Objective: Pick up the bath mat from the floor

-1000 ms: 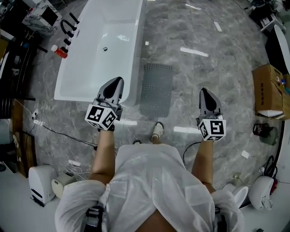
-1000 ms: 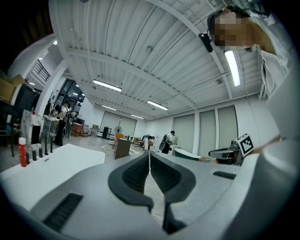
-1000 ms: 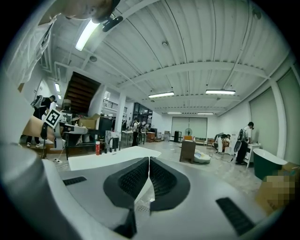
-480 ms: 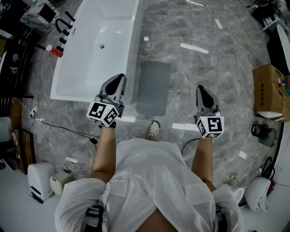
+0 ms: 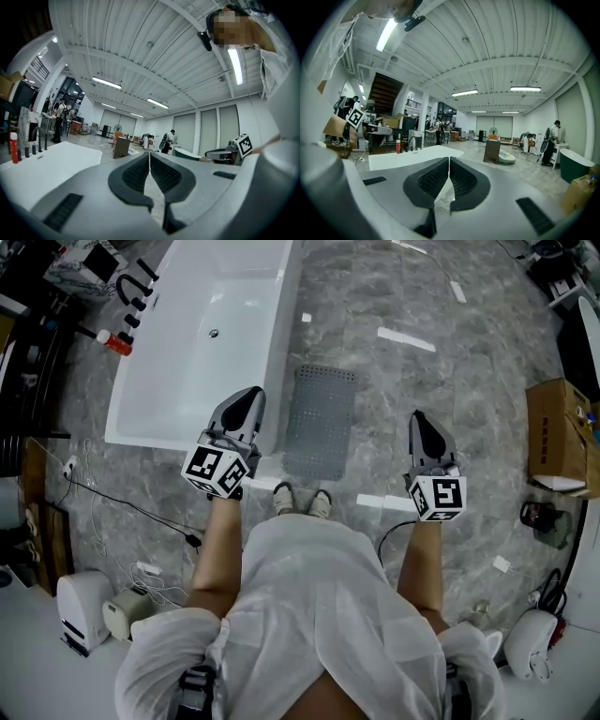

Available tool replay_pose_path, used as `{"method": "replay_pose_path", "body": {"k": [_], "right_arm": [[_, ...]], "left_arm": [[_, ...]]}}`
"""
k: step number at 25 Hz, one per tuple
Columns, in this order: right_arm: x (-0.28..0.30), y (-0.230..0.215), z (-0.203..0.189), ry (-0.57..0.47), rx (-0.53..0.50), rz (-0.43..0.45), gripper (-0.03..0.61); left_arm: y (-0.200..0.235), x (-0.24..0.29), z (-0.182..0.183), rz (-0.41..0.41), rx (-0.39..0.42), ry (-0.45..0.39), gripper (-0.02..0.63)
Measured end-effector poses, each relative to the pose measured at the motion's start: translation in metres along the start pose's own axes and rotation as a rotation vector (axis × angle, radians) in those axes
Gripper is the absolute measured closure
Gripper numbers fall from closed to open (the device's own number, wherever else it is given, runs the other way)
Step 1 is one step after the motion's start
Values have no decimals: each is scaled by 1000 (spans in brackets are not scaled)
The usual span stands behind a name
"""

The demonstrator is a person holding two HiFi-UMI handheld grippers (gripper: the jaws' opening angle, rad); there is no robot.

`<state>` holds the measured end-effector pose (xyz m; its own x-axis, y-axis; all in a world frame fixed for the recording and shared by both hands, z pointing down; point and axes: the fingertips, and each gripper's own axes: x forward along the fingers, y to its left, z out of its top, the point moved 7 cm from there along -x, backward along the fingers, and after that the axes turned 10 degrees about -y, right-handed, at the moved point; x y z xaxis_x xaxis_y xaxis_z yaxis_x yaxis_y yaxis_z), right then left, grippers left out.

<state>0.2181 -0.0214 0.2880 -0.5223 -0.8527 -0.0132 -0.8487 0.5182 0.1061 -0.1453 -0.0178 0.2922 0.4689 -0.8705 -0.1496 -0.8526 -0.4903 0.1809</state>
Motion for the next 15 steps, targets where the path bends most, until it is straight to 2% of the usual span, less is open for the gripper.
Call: {"method": "replay_pose_path", "body": {"k": [10,15], "right_arm": [[24,15,-24,36,39,14,548],[35,22,-48,70,54,29,546]], "left_arm": [[9,14,-23,-57,-28,59,597],[14,24,-46,-77,-54,84,597]]}}
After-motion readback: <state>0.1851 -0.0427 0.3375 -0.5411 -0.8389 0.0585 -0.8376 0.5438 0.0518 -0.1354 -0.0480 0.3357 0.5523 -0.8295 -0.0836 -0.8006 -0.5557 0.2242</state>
